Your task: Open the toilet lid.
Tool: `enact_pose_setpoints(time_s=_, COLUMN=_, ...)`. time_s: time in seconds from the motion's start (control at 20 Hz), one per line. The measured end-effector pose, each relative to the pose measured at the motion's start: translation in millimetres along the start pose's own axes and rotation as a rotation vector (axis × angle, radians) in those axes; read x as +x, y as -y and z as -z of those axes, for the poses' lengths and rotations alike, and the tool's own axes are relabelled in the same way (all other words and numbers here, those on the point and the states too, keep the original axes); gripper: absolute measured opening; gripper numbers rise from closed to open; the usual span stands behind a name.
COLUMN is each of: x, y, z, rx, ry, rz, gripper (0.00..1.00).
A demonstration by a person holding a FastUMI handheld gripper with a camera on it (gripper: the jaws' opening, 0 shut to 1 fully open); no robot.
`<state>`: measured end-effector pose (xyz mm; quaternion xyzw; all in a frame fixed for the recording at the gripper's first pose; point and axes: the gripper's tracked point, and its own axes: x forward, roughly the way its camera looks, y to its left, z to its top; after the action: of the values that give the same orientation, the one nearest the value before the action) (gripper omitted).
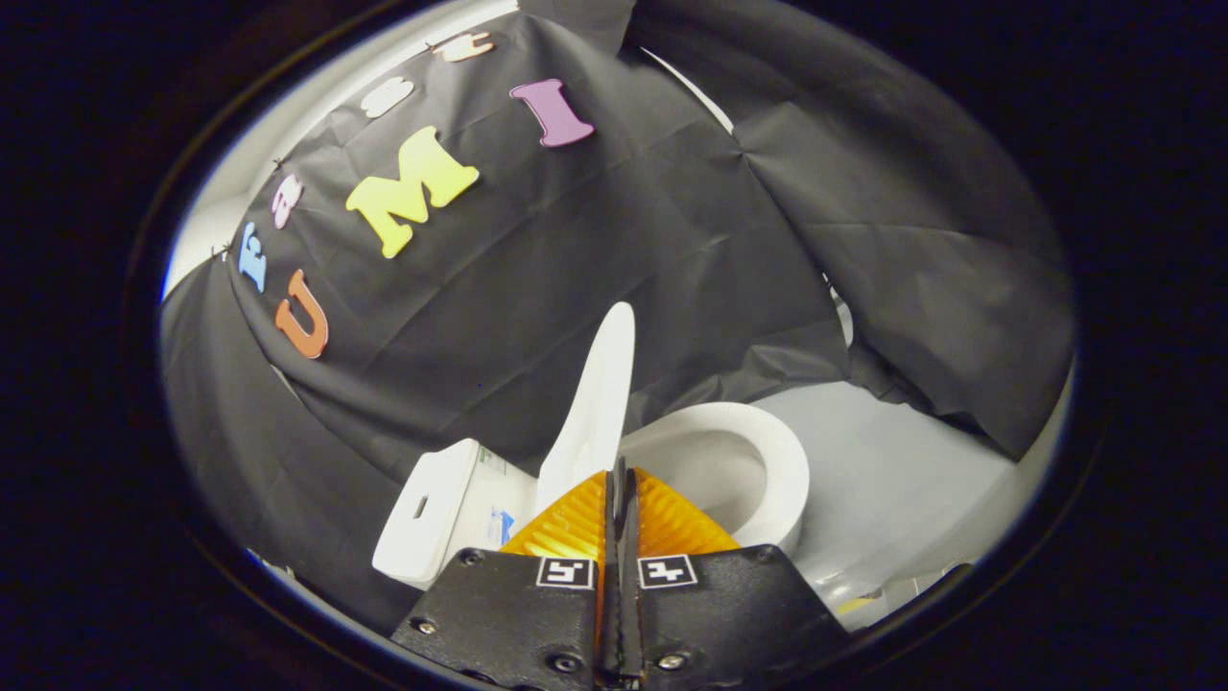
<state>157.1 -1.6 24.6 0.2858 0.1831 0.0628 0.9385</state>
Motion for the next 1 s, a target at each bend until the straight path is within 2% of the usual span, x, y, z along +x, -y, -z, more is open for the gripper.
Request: enact_pose_setpoints(time_s=1.0, x=-15.3, y=-74.9, z=-2.7, rx=-0.162, ry=0.055, rz=0.030, gripper=0.04)
